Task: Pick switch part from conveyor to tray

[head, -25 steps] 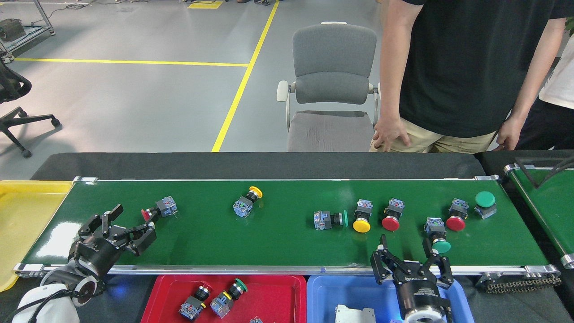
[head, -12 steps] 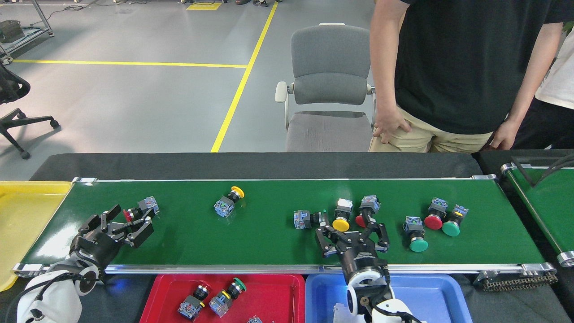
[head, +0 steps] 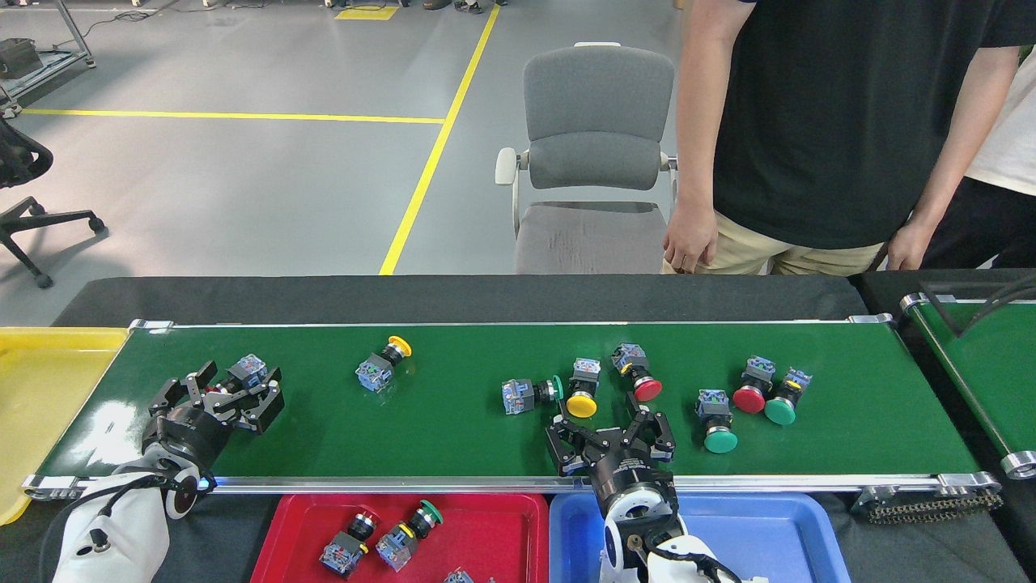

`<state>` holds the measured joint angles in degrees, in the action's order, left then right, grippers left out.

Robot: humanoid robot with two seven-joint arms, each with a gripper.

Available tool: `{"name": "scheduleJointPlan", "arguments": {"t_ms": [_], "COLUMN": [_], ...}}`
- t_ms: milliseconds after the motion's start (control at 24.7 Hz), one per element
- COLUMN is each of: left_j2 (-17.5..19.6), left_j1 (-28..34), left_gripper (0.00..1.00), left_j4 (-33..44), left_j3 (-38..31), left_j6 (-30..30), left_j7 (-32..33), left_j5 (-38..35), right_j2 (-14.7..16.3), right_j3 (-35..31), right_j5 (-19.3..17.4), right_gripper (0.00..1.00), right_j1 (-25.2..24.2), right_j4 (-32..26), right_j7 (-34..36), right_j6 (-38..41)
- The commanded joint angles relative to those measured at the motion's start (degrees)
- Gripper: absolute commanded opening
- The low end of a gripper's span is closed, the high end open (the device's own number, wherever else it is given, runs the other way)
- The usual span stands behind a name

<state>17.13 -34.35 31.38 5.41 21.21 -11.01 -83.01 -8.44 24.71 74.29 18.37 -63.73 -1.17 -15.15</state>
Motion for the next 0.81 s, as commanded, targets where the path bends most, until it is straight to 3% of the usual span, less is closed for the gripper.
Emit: {"name": "scheduleJointPlan", "arguments": {"t_ms": [0,81,121,162,243,324,405,445,526,769], "left_j2": [-0.5,-0.8,-1.0,-1.0,-1.3,-1.0,-1.0,-1.1,-0.8,1.9], "left_j1": [-0.9,-0.8,-0.8,-0.8,-0.8,-0.5,0.6,2.0,6.8,26.7], "left_gripper": [0.74,0.74,0.74,0.74,0.73,0.50,0.22,0.12,0.07,0.08], "left_j4": [0.4,0.4,0.5,0.5,0.8,1.5,3.7,6.2,14.6,46.6], "left_j3": [0.9,3.7,4.4,4.7,4.8,4.8,4.3,4.2,4.1,4.1], "left_j6": [-0.2,-0.3,-0.3,-0.3,-0.2,0.4,3.9,6.7,8.9,15.4], "left_j7": [-0.6,-0.6,-0.6,-0.6,-0.6,-0.6,-0.7,-0.6,-0.6,0.6], "left_j5": [-0.2,0.0,0.0,0.0,0.0,0.1,0.7,1.2,2.3,2.4], "right_j2": [-0.7,-0.7,-0.7,-0.7,-0.7,-0.2,0.3,0.5,1.3,5.0], "right_j3": [-0.2,-0.2,-0.2,-0.2,-0.3,-0.2,-0.1,-0.1,0.0,4.5], "right_j5": [-0.2,-0.9,-1.2,-1.2,-1.2,-1.0,-0.7,-0.7,-0.6,-0.5], "right_gripper": [0.99,0.96,0.91,0.81,0.43,0.17,0.04,0.02,0.02,0.02], "right_j1": [1.8,3.3,4.1,4.9,6.1,6.3,6.1,6.1,4.7,-4.7], "right_j4": [0.6,1.9,3.0,4.0,5.7,5.8,5.4,5.1,2.8,-14.1], "right_j7": [0.0,0.0,0.0,0.0,0.1,0.0,0.0,-0.1,0.1,-0.1], "right_j6": [-0.5,-0.8,-0.8,-0.8,-0.7,-0.2,-0.1,-0.1,-0.1,7.0]}}
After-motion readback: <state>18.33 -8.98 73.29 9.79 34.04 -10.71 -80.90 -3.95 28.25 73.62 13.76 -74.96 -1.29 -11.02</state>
